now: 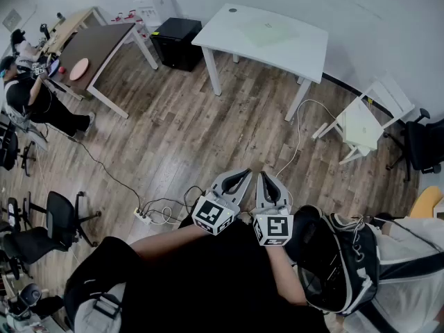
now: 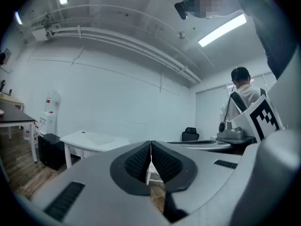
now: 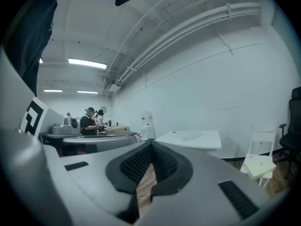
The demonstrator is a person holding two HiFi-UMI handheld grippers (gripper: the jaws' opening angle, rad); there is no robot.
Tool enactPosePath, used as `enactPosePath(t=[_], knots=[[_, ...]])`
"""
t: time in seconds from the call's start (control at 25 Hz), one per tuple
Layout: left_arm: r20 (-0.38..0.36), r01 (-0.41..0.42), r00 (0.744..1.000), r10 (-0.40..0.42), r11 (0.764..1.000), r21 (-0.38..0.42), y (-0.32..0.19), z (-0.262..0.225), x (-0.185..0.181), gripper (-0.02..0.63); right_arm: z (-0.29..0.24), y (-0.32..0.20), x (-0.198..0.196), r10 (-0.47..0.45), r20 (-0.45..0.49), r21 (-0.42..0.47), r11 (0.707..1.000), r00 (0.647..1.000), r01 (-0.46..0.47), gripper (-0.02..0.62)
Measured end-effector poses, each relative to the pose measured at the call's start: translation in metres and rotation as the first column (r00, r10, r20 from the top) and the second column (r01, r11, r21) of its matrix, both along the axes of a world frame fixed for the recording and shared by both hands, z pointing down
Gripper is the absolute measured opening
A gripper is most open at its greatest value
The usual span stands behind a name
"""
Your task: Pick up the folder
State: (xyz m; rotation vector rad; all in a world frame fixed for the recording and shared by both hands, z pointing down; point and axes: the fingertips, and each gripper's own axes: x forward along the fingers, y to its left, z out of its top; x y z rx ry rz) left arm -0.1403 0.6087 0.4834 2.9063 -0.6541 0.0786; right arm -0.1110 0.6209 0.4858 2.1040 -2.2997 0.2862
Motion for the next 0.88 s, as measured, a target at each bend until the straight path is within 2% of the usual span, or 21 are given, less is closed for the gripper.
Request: enactPosePath(t=[0.2, 0.56, 0.72, 0.88], knots=[[0.001, -0.007, 1.000, 0.007, 1.000, -0.007, -0.005, 0.002, 0.000, 0.015, 0.003, -0.002, -0.002, -0.045, 0.019, -0.014, 0.999, 0.999, 0.045, 0.034], [0.024, -0.085, 0.996, 0.086, 0.995, -0.045, -0.018, 0.023, 0.026, 0.015, 0.022, 0.006, 0.024, -0.002, 0.060, -0.044, 0.999, 0.998, 0.004, 0.035], [0.024, -0.116, 0.993, 0.118, 0.991, -0.062, -0.043, 0.029, 0.034, 0.017, 0.021, -0.018, 0.037, 0.023, 0.048, -0.044, 0.999, 0.999, -0.021, 0.035], [0.021, -0.128, 0.991, 0.130, 0.989, -0.079, -0.098, 0.037, 0.042, 0.015, 0.024, -0.067, 0.054, 0.057, 0.065, -0.036, 0.998, 0.996, -0.055, 0.035]])
